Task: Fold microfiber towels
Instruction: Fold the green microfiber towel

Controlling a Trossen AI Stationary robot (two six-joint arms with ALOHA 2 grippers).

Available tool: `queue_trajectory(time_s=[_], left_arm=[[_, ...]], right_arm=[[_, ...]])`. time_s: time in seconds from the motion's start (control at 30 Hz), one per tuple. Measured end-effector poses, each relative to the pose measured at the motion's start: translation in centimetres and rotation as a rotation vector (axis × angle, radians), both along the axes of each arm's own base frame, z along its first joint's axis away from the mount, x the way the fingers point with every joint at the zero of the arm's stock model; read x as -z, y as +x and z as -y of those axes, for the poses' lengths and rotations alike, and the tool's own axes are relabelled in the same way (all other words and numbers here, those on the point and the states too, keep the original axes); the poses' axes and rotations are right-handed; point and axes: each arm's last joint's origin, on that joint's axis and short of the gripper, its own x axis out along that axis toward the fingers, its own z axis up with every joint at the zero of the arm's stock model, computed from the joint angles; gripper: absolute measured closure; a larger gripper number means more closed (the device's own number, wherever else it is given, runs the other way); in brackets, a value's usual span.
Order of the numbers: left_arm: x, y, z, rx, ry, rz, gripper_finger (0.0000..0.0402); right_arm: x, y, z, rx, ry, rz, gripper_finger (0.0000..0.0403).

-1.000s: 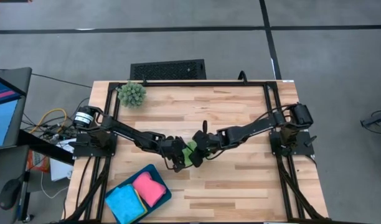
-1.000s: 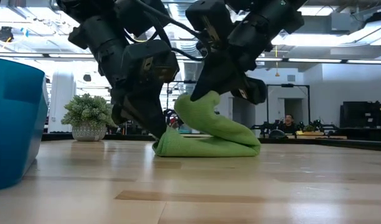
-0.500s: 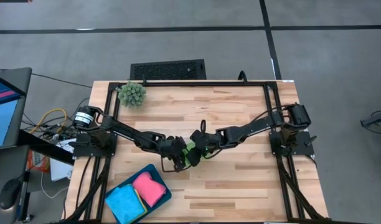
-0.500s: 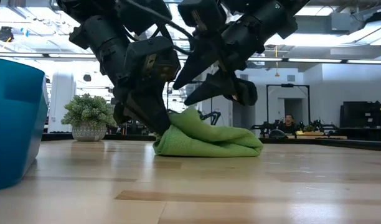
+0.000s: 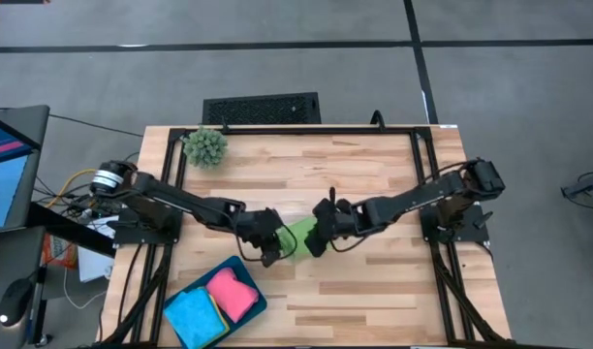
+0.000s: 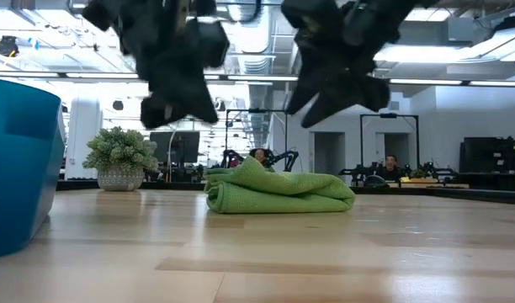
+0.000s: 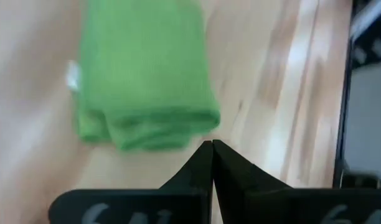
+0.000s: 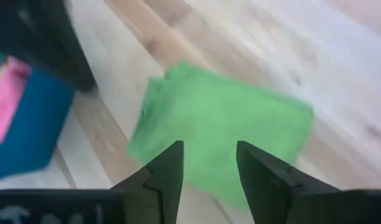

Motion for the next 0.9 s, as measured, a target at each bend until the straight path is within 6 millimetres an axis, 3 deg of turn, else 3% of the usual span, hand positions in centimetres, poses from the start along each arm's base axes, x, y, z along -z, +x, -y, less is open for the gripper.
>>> queue_trajectory(time_s=[0.13,0.23,0.4,0.6,0.73,0.9], left_arm=[[-2.4,0.3,0.1,-0.096,0.109,0.2,0.0401],[-2.5,1.4,0.1,-0.125,0.165,0.309,0.0401],[0.8,2.8,-0.1,-0.102,0.163,0.231,0.0401],[4.2,3.0,0.8,-0.061,0.181,0.102,0.0401],[5.8,2.5,0.9,-0.053,0.202,-0.011,0.0401],[6.3,1.9,0.6,-0.073,0.245,-0.089,0.0401]], right_arm=[[1.8,-1.1,-0.4,0.034,0.026,-0.05,0.0238],[3.2,-1.7,-0.2,0.079,0.054,-0.052,0.0241],[3.9,-2.3,-0.1,0.115,0.081,-0.056,0.0239],[4.0,-2.4,-0.1,0.119,0.082,-0.054,0.0243],[4.4,-2.3,0.2,0.114,0.062,-0.072,0.0248],[5.8,-1.9,0.3,0.114,0.053,-0.11,0.0254]])
